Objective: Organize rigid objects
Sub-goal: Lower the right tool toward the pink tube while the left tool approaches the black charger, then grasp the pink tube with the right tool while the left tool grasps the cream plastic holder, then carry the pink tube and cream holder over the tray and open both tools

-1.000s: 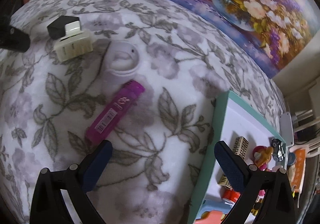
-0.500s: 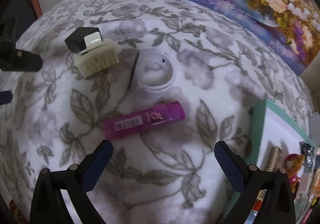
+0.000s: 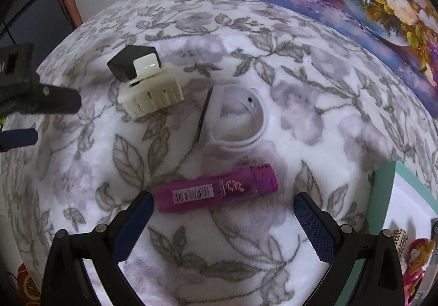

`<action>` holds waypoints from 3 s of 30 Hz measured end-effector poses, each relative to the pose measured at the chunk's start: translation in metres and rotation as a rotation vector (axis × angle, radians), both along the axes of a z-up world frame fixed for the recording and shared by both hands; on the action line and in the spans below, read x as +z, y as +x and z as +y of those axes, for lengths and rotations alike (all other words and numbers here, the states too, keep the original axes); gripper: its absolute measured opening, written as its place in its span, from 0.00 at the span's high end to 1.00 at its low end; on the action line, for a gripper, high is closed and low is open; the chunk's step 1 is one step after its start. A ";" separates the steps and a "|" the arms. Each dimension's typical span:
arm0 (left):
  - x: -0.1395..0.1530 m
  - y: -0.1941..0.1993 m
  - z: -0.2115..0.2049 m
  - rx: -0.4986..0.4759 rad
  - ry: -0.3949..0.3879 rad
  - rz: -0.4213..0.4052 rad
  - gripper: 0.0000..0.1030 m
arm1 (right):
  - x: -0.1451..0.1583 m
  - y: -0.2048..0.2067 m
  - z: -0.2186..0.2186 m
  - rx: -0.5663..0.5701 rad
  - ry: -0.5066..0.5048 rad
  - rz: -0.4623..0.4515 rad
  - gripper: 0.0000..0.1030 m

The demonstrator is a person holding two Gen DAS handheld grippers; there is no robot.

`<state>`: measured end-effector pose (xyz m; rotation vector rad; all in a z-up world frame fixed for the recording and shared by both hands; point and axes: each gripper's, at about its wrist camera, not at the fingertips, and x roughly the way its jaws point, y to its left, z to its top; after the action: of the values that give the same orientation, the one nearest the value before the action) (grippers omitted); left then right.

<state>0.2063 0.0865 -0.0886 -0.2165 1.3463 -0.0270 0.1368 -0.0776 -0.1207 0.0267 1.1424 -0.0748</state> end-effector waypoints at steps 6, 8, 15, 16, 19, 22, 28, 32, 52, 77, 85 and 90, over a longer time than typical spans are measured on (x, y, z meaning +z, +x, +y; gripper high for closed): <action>0.000 0.001 0.001 0.003 0.008 -0.001 0.05 | -0.001 0.005 -0.004 0.022 -0.005 -0.011 0.03; 0.000 0.001 0.001 0.001 0.008 0.000 0.05 | 0.001 0.002 -0.005 0.018 -0.004 -0.012 0.05; -0.002 0.000 0.001 0.002 0.013 0.008 0.05 | 0.004 0.001 -0.002 0.034 -0.013 -0.021 0.13; -0.002 0.000 0.000 0.001 0.016 0.006 0.05 | 0.004 0.001 -0.003 0.031 -0.011 -0.022 0.15; -0.001 -0.001 -0.001 -0.005 0.021 0.004 0.05 | 0.007 0.000 -0.009 0.019 -0.003 -0.026 0.19; -0.001 0.000 -0.002 -0.010 0.022 0.007 0.05 | 0.008 0.000 -0.015 0.000 0.010 -0.025 0.19; -0.006 0.002 -0.002 -0.017 0.014 0.021 0.05 | 0.012 0.001 -0.025 -0.049 0.006 -0.019 0.19; -0.006 0.005 -0.005 -0.003 -0.014 0.024 0.05 | 0.021 -0.002 -0.040 -0.098 0.017 -0.037 0.19; -0.021 0.034 -0.071 -0.077 -0.076 -0.032 0.05 | 0.051 -0.011 -0.079 -0.182 0.083 -0.122 0.19; 0.040 0.027 -0.076 -0.144 -0.146 -0.205 0.43 | 0.082 -0.024 -0.100 -0.259 0.072 -0.144 0.19; 0.092 -0.003 -0.106 -0.243 -0.187 -0.284 0.43 | 0.102 -0.054 -0.143 -0.405 0.015 -0.122 0.19; 0.106 -0.038 -0.135 -0.335 -0.200 -0.290 0.43 | 0.101 -0.078 -0.178 -0.519 0.053 -0.083 0.19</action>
<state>0.1686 -0.0483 0.0176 -0.1463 1.0770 -0.4594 0.0584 -0.2554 -0.0195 0.3708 1.0311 -0.4994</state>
